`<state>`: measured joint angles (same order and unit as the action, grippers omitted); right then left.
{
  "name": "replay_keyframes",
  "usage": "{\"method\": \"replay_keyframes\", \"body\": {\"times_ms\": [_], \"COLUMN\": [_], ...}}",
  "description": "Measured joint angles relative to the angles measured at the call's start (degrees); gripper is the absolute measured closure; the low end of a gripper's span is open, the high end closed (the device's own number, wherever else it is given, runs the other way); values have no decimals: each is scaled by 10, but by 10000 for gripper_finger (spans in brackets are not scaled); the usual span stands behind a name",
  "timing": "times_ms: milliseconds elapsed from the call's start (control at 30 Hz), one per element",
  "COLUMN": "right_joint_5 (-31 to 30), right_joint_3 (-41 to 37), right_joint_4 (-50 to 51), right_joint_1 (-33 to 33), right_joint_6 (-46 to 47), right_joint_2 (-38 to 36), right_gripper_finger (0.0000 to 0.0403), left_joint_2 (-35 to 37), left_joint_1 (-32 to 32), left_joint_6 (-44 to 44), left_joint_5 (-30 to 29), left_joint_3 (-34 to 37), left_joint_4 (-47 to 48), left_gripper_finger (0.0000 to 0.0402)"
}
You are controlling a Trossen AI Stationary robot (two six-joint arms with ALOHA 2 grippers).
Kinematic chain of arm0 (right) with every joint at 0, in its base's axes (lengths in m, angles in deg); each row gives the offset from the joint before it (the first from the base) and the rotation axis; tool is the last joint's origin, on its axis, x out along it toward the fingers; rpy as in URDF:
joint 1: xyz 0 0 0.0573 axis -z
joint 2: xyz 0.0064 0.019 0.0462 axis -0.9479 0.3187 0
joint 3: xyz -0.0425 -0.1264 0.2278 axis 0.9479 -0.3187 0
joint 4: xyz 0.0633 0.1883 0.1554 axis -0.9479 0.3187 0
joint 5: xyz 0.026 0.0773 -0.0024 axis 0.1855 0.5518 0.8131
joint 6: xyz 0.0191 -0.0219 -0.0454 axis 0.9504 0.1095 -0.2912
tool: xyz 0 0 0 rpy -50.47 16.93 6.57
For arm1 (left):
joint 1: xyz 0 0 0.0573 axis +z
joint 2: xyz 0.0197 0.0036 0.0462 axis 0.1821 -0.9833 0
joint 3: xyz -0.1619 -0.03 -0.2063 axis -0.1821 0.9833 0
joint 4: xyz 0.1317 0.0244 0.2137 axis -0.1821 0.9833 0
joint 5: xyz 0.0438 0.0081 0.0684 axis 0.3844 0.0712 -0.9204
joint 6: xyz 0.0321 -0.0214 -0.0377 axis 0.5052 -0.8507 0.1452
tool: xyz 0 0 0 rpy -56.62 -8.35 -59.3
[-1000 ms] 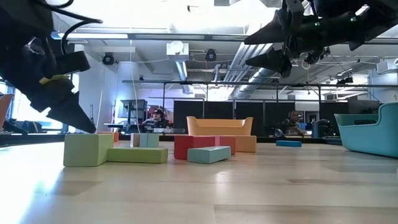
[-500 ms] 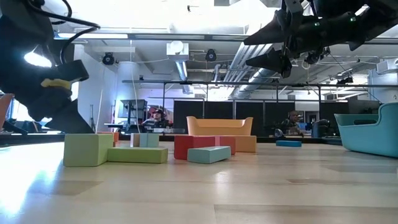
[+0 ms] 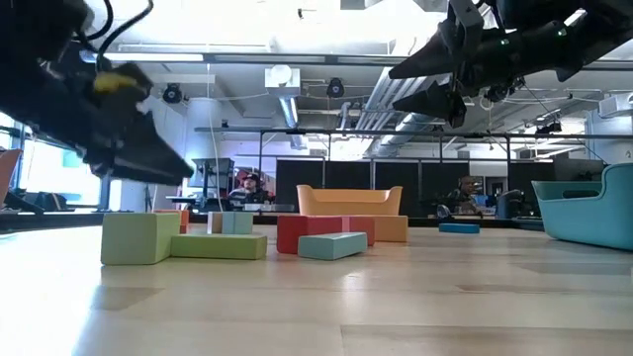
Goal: Sort blocks by size
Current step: Put the red thin rectangular block into the yellow bin
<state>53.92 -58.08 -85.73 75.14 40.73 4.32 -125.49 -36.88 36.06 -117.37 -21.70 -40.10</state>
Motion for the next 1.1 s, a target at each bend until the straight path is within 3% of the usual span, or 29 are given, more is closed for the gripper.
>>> {"method": "replay_keyframes", "body": {"times_ms": [133, 300, 767, 1100], "right_joint_5": [0, 0, 3, 5], "right_joint_3": [0, 0, 0, 0], "right_joint_4": [0, 3, 5, 6], "right_joint_1": [0, 0, 0, 0], "right_joint_6": [-1, 0, 0, 0], "right_joint_2": [0, 0, 0, 0], "right_gripper_finger": [112, 112, 112, 112], "left_joint_2": [-3, -22, -144, -140], "left_joint_1": [-11, -13, -4, -7], "left_joint_6": [54, -14, -68, -31], "left_joint_5": [53, 46, 51, 54], "left_joint_3": [0, 0, -2, -11], "left_joint_4": [-5, 28, 18, 13], "left_gripper_finger": [163, 163, 163, 163]}}
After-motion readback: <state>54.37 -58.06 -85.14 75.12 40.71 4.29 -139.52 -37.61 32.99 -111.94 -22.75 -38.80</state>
